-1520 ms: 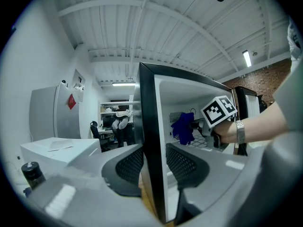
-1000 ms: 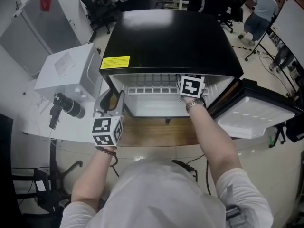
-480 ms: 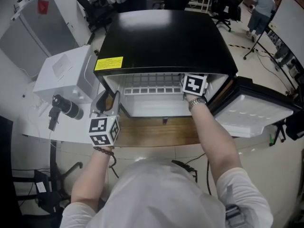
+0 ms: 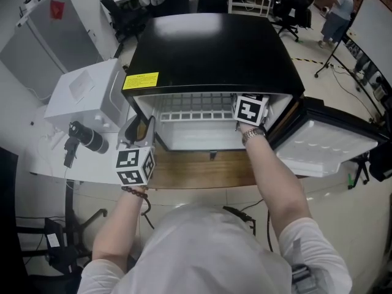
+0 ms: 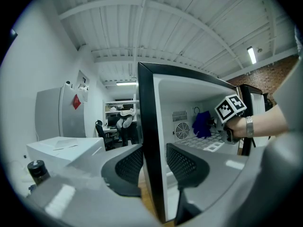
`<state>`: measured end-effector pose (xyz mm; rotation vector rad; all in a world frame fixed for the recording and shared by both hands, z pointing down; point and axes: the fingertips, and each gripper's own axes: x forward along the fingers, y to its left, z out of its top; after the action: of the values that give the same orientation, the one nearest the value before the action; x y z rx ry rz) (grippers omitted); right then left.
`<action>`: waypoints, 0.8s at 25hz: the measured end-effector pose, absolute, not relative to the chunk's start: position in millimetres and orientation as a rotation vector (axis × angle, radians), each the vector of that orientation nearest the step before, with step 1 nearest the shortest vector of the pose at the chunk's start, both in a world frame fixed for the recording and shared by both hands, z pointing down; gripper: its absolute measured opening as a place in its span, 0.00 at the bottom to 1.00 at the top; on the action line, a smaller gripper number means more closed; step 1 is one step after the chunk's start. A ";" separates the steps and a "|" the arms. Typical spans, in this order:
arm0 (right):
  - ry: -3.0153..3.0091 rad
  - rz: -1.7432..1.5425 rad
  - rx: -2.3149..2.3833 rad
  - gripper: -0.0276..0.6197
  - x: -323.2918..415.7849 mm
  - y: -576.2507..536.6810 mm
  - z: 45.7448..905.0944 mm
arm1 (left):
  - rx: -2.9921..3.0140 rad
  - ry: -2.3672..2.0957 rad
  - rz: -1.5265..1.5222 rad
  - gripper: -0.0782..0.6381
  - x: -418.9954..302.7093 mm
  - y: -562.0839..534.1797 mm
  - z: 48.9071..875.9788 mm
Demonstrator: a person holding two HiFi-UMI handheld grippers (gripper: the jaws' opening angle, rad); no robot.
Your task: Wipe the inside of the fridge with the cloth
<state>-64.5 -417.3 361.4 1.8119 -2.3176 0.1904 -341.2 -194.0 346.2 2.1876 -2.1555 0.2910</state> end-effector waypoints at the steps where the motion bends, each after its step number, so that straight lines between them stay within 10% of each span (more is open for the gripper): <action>1: -2.336 0.195 1.807 0.11 -65.5 -414.4 360.2 | 2.188 -2.155 0.290 0.32 -341.2 -193.9 346.4; 20: -2.773 0.309 1.262 0.11 -268.0 -333.3 339.0 | 2.244 -2.107 0.284 0.32 -332.6 -194.5 343.6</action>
<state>-268.0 -333.3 339.0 1.2617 -2.7735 0.3094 -332.6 -194.5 343.6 2.2438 -2.1068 0.2836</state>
